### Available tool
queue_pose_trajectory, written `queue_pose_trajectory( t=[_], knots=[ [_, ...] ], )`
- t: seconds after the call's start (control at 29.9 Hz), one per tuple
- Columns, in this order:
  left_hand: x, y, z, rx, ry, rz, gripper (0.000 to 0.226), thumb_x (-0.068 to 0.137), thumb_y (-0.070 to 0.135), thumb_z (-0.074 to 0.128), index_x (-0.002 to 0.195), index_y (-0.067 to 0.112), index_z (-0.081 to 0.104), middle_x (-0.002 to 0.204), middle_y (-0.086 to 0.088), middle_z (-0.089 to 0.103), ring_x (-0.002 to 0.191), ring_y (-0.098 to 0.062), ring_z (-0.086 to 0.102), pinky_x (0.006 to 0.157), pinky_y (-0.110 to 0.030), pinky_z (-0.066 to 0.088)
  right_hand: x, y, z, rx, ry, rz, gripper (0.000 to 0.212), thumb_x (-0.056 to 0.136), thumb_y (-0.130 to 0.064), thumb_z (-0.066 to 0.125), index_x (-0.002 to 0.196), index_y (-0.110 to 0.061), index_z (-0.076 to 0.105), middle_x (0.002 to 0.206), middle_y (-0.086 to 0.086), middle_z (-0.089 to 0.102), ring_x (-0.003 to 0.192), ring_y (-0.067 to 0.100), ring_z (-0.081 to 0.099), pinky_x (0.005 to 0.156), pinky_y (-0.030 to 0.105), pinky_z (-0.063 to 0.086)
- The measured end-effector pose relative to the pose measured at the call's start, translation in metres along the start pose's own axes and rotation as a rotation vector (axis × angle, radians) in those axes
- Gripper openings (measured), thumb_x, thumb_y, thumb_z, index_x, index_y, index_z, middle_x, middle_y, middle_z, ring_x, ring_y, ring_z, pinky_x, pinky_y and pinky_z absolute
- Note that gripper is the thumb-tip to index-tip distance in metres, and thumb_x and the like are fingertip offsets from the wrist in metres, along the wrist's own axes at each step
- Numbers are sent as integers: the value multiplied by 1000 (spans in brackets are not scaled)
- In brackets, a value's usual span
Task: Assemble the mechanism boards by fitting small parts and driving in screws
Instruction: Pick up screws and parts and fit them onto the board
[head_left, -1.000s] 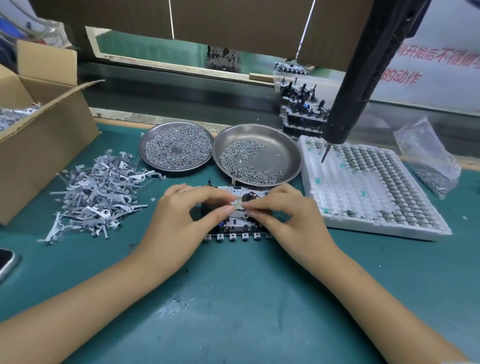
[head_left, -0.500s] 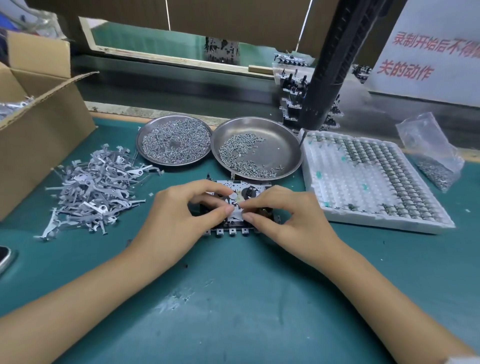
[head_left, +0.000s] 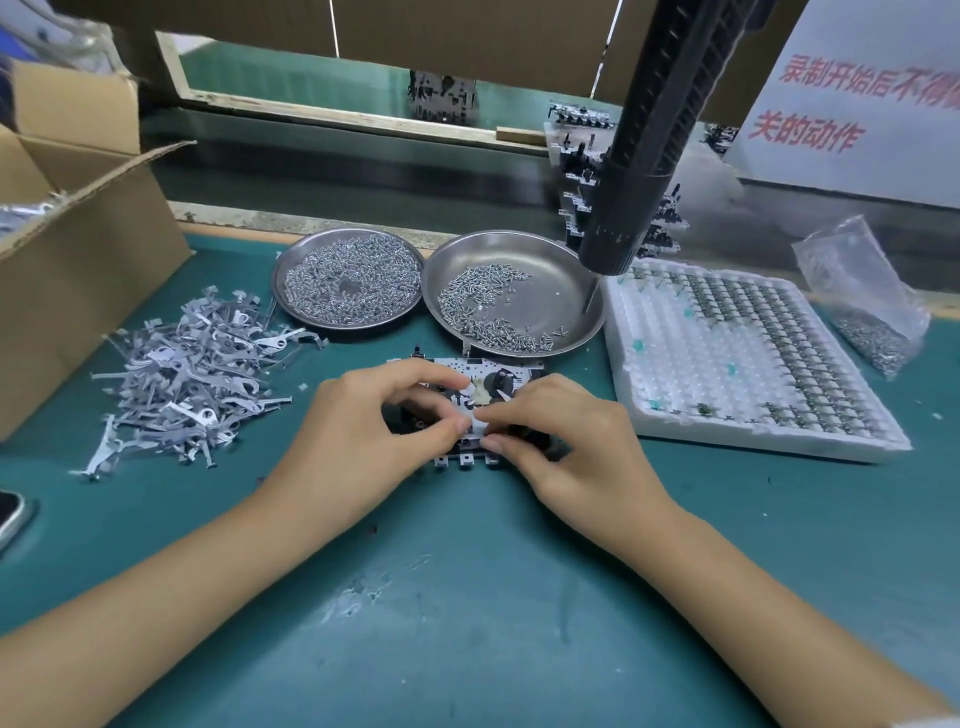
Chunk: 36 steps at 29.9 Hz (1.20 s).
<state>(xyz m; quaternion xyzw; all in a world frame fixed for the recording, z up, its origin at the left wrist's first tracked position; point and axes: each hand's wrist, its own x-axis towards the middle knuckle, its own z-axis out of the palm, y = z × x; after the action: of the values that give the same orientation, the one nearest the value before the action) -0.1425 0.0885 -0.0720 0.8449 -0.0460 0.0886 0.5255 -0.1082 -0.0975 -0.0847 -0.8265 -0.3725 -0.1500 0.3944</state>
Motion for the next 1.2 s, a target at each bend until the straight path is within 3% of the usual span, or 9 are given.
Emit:
queue_pose_trajectory(
  t=[0.17, 0.3, 0.47, 0.83, 0.94, 1.04, 1.1, 1.2],
  knots=[
    [5, 0, -4, 15, -49, 4, 29, 76, 20, 77, 99, 36, 68, 74, 15, 72, 74, -25, 65, 80, -43, 53, -3, 2, 6, -60, 52, -37, 17, 79, -2, 71, 96, -6, 73, 76, 4, 68, 75, 23, 59, 68, 33, 49],
    [7, 0, -4, 19, -74, 7, 30, 75, 25, 77, 100, 38, 68, 75, 15, 72, 74, -20, 66, 79, -39, 53, -1, 1, 3, 66, 121, 81, 14, 83, -7, 66, 94, -8, 74, 83, -1, 71, 78, 14, 63, 72, 28, 50],
    [11, -1, -7, -2, -121, 3, 34, 72, 29, 78, 102, 41, 66, 75, 14, 73, 77, -24, 66, 76, -30, 51, 3, 0, -1, 332, 166, 346, 15, 89, -4, 63, 92, -16, 73, 90, -4, 72, 89, 13, 67, 84, 34, 53],
    [11, -3, -8, 14, -133, 72, 38, 69, 37, 79, 104, 41, 66, 81, 15, 73, 79, -5, 66, 84, -24, 51, 4, -2, -1, 334, 157, 372, 13, 89, -5, 63, 95, -8, 74, 91, 0, 72, 89, 11, 67, 84, 26, 52],
    [15, -4, -12, 55, -10, 132, 29, 71, 41, 74, 100, 37, 70, 88, 18, 70, 81, 0, 64, 80, -12, 47, 4, -1, 0, 368, 186, 389, 13, 89, -4, 63, 94, -8, 74, 89, 1, 72, 88, 14, 67, 81, 26, 53],
    [36, -8, -27, 250, 243, 202, 17, 89, 27, 64, 103, 21, 72, 95, 11, 68, 80, 0, 56, 76, -5, 39, 4, -1, 1, 392, 203, 398, 14, 89, -5, 63, 93, -13, 74, 86, -3, 72, 85, 13, 67, 77, 22, 52],
    [57, -14, -38, 491, 309, 166, 21, 93, 20, 58, 111, 14, 69, 104, -5, 67, 89, -13, 56, 83, -20, 41, 4, 0, 1, 392, 213, 398, 14, 89, -6, 63, 92, -15, 74, 86, -3, 72, 85, 12, 67, 75, 23, 52],
    [87, -24, -44, 747, 175, -26, 32, 94, 23, 57, 125, 17, 60, 118, -15, 62, 109, -35, 55, 93, -40, 43, 3, 1, 1, 388, 224, 393, 16, 89, -7, 64, 92, -20, 73, 86, -2, 72, 84, 13, 67, 73, 26, 53]
  ],
)
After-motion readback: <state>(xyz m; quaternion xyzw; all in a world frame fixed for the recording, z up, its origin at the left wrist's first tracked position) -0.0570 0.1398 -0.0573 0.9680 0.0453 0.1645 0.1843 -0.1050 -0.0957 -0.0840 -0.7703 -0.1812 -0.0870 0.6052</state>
